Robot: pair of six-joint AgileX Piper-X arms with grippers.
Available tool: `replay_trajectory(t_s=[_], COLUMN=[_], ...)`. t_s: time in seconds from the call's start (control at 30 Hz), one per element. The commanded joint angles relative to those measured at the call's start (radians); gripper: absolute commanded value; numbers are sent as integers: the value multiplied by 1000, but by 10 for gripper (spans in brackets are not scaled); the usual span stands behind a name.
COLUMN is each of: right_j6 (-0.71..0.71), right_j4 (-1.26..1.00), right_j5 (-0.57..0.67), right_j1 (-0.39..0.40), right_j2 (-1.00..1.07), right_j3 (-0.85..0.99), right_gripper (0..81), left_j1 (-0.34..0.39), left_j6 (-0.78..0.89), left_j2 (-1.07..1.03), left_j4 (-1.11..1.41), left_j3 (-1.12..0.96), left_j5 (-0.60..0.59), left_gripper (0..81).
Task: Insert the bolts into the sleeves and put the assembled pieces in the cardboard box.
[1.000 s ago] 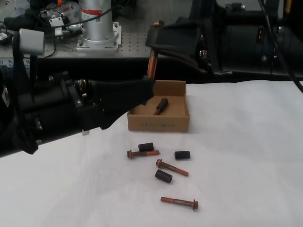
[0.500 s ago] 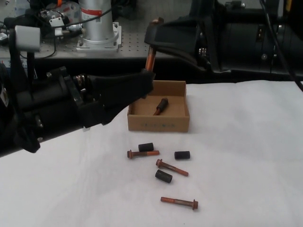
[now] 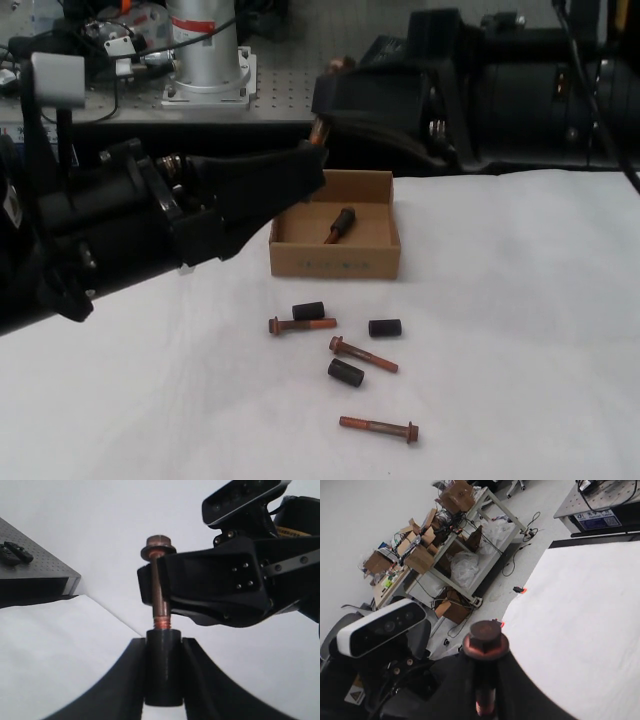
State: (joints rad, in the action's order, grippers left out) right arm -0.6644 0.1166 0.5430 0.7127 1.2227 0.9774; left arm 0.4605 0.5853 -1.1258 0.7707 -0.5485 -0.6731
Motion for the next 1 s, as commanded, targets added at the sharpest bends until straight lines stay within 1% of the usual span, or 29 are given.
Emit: replay_trajectory(t_s=[0.0,0.33,0.5,0.6,0.67,0.73,0.8,0.83,0.97], right_j6=[35,79,102,105,105,105,93,94,98], right_j4=[52,75,120,124,124,124,133,144,169], right_j5=[22,100,103,103,103,98,71,64,68], right_j1=[0,0,0,0,0,0,0,0,0], right_j2=[-15,-15,-15,-15,-15,-15,-15,-15,-15], right_j3=[1,1,1,1,1,1,1,1,1], right_gripper=[27,27,27,10,111,291,434,459,427], left_j1=[-7,-7,-7,-7,-7,-7,-7,-7,-7], left_j6=[13,13,13,13,13,13,13,13,13], left_j2=[13,13,13,13,13,13,13,13,13], left_j4=[39,39,39,39,39,39,39,39,48], left_j3=[-9,-9,-9,-9,-9,-9,-9,-9,-9], left_j5=[41,39,39,39,39,39,39,39,41], left_gripper=[6,6,6,6,6,6,6,6,6])
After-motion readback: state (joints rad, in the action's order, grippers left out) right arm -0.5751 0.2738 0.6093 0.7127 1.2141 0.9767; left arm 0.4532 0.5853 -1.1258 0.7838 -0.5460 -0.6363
